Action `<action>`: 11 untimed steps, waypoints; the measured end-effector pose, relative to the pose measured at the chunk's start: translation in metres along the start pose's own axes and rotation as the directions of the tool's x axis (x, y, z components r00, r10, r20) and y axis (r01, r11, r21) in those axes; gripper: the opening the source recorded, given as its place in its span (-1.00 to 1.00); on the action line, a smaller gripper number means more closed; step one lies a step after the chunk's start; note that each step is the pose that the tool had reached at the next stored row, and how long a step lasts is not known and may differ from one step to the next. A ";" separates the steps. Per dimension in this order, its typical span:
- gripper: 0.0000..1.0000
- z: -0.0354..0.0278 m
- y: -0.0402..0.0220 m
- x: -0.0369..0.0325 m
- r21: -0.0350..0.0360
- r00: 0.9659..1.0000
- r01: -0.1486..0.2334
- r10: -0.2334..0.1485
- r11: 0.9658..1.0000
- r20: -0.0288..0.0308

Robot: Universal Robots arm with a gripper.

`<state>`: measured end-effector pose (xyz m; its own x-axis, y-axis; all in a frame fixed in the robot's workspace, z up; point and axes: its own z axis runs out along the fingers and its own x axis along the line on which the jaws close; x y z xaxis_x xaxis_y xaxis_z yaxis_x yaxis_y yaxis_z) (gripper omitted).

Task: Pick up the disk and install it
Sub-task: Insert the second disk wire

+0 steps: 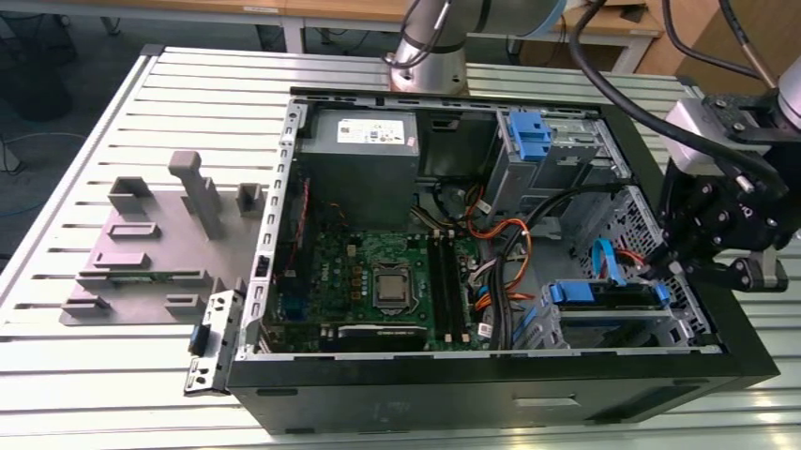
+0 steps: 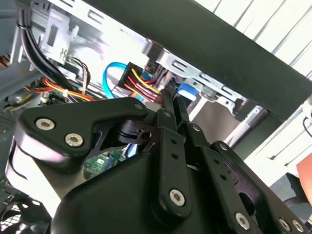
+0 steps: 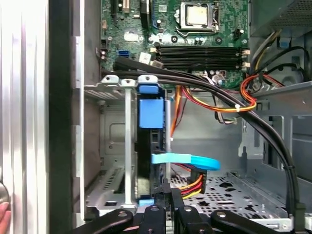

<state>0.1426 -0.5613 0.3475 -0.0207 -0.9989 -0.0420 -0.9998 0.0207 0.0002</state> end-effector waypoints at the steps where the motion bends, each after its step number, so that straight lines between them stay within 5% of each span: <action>1: -0.67 -0.0002 0.0004 0.0018 0.000 1.000 0.000 0.000 1.000 0.000; 11: -0.67 0.0020 0.0011 0.0116 0.000 1.000 0.002 -0.002 1.000 0.000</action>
<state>0.1412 -0.5727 0.3451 -0.0183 -0.9989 -0.0421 -0.9998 0.0183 0.0000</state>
